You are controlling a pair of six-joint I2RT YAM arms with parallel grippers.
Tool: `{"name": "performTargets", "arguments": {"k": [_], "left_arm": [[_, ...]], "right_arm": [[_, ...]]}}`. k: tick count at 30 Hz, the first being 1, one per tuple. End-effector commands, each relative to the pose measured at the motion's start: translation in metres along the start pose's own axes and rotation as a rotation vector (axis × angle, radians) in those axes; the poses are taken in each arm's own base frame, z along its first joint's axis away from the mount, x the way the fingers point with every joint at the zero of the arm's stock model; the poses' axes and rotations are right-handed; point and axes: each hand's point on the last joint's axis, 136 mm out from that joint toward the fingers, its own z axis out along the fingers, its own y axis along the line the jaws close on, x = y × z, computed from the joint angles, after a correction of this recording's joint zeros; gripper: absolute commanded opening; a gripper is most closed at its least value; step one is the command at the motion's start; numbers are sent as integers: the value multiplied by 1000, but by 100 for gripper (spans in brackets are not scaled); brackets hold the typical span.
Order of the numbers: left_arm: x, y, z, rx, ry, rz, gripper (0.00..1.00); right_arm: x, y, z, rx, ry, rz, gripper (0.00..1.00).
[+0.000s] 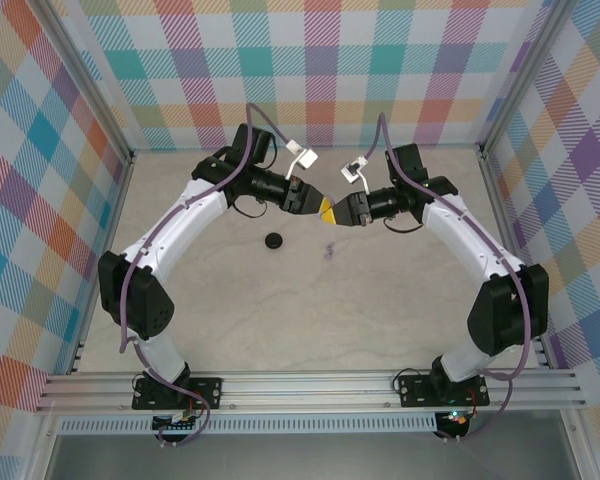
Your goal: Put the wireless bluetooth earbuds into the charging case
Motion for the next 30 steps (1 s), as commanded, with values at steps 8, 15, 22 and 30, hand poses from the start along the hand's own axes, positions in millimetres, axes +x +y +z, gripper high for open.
{"name": "performTargets", "arguments": {"k": [8, 15, 22, 30], "left_arm": [[-26, -30, -19, -18, -150, 8, 58], [-35, -29, -28, -57, -266, -9, 61], [-43, -31, -44, -86, -412, -44, 62], [-40, -39, -44, -53, -452, -60, 57]], "right_arm": [[-13, 8, -7, 61, -82, -87, 14], [-24, 15, -11, 57, -125, -96, 14], [-37, 27, -16, 46, -171, -119, 15], [-46, 46, -20, 0, -190, -149, 16]]}}
